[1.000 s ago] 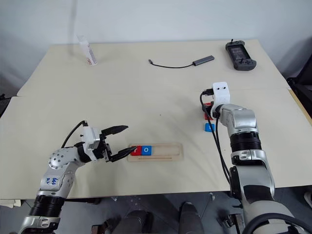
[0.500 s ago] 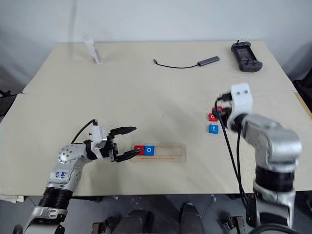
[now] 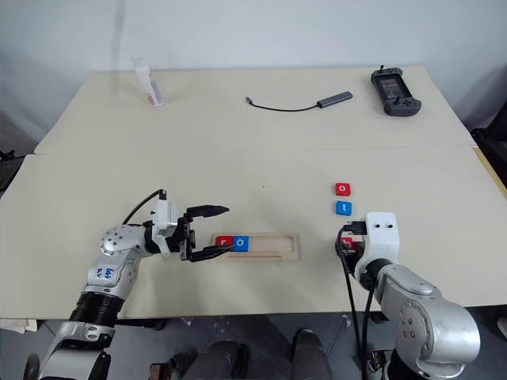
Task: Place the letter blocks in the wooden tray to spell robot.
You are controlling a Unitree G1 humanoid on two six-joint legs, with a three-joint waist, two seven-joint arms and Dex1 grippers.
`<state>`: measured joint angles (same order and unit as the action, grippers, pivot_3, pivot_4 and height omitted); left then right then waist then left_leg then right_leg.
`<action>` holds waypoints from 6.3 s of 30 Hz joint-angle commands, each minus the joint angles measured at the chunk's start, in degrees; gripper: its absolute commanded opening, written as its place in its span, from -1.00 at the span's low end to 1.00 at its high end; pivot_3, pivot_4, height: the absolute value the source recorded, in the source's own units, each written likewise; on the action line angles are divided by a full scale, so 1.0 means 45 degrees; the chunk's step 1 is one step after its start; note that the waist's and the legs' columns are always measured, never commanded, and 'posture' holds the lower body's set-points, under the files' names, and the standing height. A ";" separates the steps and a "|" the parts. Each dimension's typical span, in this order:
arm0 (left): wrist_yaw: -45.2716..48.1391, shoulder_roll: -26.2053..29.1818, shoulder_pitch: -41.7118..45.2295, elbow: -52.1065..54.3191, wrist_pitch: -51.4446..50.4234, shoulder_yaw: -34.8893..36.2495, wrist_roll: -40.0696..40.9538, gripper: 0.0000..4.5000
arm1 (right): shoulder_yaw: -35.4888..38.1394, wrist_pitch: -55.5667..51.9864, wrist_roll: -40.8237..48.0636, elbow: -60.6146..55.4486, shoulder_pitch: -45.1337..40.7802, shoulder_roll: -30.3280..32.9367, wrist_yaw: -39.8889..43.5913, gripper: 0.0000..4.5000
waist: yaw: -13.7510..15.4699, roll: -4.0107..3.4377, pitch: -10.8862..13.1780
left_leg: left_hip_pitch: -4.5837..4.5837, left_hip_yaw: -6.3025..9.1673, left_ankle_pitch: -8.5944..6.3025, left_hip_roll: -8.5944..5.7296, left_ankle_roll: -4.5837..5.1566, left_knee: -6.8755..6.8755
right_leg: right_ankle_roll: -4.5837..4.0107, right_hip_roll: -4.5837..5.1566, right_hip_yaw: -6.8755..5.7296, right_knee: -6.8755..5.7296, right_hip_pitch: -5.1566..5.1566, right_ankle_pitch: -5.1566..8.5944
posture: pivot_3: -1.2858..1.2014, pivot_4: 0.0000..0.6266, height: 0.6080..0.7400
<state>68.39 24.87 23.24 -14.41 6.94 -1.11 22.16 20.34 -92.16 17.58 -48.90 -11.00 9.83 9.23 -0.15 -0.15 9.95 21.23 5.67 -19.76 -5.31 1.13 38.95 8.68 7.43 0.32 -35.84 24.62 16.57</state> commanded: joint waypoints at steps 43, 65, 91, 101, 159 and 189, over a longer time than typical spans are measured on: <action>-0.0965 0.0838 -0.2771 0.3097 -0.0521 0.1038 0.0428 1.00 | -0.5884 1.8070 -0.0548 1.1325 -0.4231 0.8749 1.6079 -0.35 | 0.0009 0.0042 0.0033 | 0.0002 -0.0008 -0.0006 0.0024 -0.0005 0.0017 | 0.0012 0.0005 -0.0027 0.0087 -0.0019 -0.0006 | 0.03 -0.52 1.00; -0.1898 0.1148 -0.4506 0.4255 -0.0647 0.1428 0.0544 1.00 | -0.9628 1.3530 -0.2166 0.9005 -0.6145 0.5271 1.2731 -0.35 | 0.0029 0.0042 0.0033 | 0.0017 0.0019 -0.0015 0.0009 0.0001 0.0013 | 0.0003 0.0010 -0.0047 0.0085 -0.0014 -0.0002 | 0.03 -0.52 1.00; -0.1966 0.1089 -0.3926 0.4117 -0.0767 0.1212 0.0511 1.00 | -0.8468 1.2879 -0.1221 0.7866 -0.5509 0.5968 1.2530 0.45 | 0.0025 0.0042 0.0033 | 0.0017 0.0018 -0.0016 0.0011 0.0000 0.0008 | 0.0003 0.0009 -0.0046 0.0088 -0.0013 -0.0002 | 0.03 -0.52 1.00; -0.1517 0.1190 -0.3678 0.3647 -0.0912 0.1131 0.0578 1.00 | -0.2595 1.3646 0.0527 0.5641 -0.0213 0.6649 1.0581 0.87 | 0.0382 0.0043 0.0033 | 0.0018 0.0014 -0.0022 0.0004 0.0010 0.0000 | 0.0004 0.0012 -0.0044 0.0097 -0.0022 -0.0002 | 0.03 -0.52 1.00; -0.2511 0.0654 -0.2615 0.4020 -0.1690 0.0850 0.0543 1.00 | -0.2869 0.6055 -0.0089 1.1635 -0.6365 0.5052 0.1122 0.99 | 0.0093 0.0039 0.0030 | 0.0018 0.0003 -0.0012 0.0005 0.0004 0.0006 | 0.0004 0.0010 -0.0033 0.0054 -0.0013 -0.0002 | 0.03 -0.52 1.00; -0.1195 0.0441 -0.1511 0.2563 -0.1687 0.0142 0.0754 1.00 | -0.0076 -0.0076 0.1301 0.0519 -0.1001 0.2669 0.0532 -0.35 | 0.0073 0.0034 0.0027 | 0.0024 0.0017 -0.0014 0.0011 0.0006 -0.0016 | 0.0003 0.0004 -0.0032 0.0049 -0.0006 -0.0002 | 0.03 -0.52 1.00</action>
<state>62.29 26.82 15.64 -3.30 -0.68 -0.63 24.66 18.79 -92.22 22.81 -42.01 -15.27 21.71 12.58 0.18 0.00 10.08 21.34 5.69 -19.83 -5.30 1.16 38.89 8.70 7.46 0.23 -35.63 24.61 16.56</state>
